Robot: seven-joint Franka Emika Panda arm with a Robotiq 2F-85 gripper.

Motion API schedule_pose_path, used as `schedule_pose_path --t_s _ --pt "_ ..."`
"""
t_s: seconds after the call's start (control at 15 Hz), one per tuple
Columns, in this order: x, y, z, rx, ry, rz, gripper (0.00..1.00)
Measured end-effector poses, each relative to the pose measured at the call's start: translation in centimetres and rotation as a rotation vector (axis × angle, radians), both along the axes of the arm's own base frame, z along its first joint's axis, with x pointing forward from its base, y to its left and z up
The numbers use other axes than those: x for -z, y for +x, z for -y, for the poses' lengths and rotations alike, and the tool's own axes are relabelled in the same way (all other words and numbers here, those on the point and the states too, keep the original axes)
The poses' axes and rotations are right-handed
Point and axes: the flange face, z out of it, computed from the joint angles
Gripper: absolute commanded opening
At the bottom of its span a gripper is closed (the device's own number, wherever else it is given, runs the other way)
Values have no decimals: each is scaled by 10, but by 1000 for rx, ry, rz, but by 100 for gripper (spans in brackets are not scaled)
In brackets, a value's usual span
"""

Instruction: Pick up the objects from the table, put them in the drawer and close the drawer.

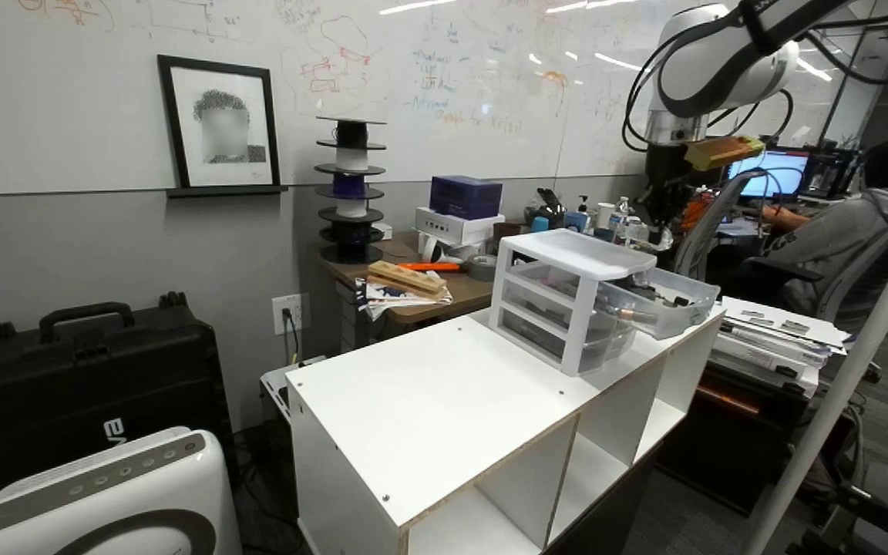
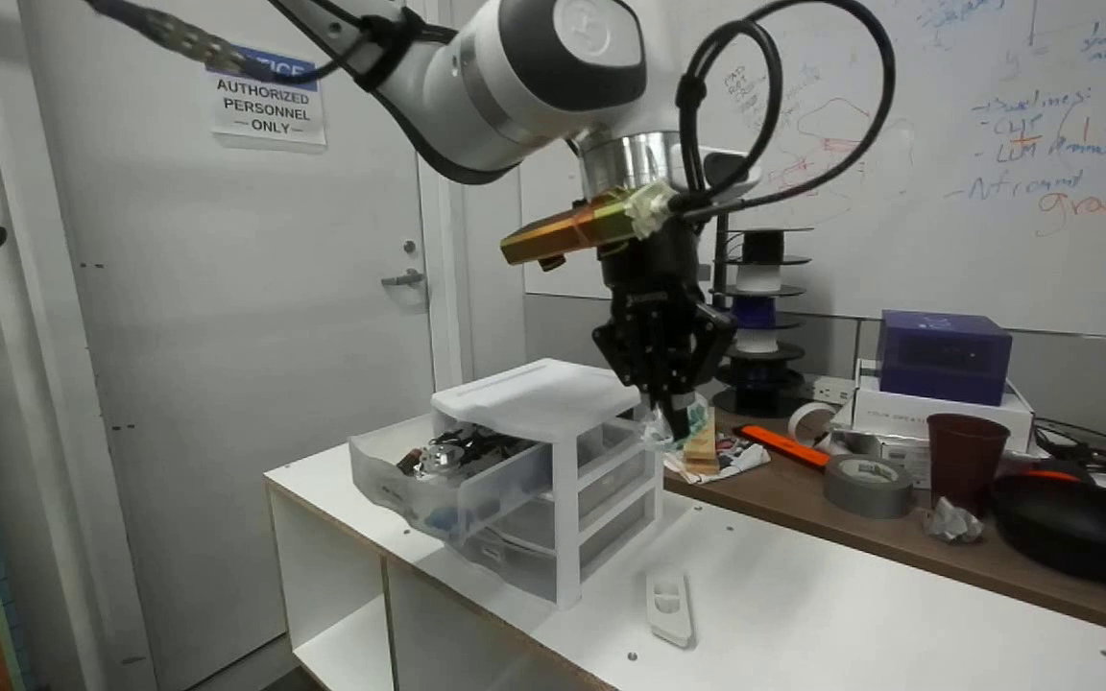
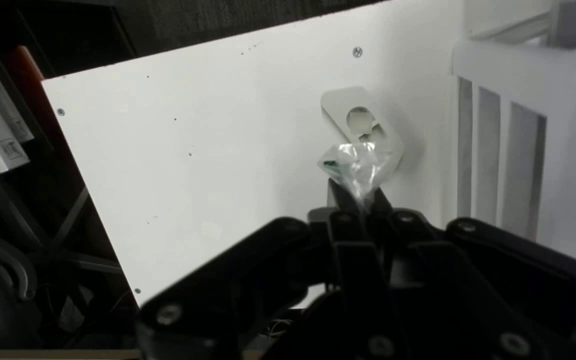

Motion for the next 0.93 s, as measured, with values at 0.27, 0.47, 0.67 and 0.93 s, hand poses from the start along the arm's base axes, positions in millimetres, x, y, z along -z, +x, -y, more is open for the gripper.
schedule_pose_path --t_s 0.27,0.47,0.67,0.93 --pt "-32 -46 -32 -90 -49 -2 5" --pt "-53 -75 -61 -174 -50 14 5" --pt "-58 -96 -95 -294 -44 6 6" --pt "-37 -94 -130 -456 -47 74 6"
